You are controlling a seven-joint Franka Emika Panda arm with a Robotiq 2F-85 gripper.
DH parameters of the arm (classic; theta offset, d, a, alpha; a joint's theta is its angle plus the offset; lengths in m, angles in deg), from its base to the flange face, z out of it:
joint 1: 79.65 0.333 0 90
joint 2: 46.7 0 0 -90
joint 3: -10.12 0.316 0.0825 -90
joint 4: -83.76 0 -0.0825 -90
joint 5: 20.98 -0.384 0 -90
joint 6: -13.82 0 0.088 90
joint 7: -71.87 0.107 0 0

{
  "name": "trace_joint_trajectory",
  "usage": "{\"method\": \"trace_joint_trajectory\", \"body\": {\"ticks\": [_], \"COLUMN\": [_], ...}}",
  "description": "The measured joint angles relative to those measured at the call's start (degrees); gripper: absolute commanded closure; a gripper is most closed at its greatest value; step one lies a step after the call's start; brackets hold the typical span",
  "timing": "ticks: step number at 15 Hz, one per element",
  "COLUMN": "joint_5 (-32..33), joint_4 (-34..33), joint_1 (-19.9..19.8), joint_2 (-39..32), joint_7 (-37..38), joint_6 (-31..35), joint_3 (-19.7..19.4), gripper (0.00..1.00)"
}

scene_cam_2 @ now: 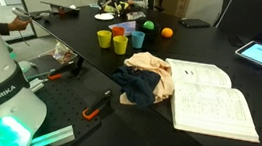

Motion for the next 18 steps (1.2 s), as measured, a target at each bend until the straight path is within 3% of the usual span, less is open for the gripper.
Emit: {"method": "trace_joint_trajectory", "body": {"ticks": [5,10,18], "joint_5": [0.0,1.3,1.3], "joint_4": [-1.1,-0.2,7.6], "joint_1": [-0.5,-0.6,-1.2], "joint_2": [1.8,11.9,17.9], "joint_7": [0.0,-0.1,-0.1], "joint_6": [6.8,13.5,15.9], "joint_3": [0.0,0.0,-0.6], "gripper": [0.00,0.00,0.00]}}
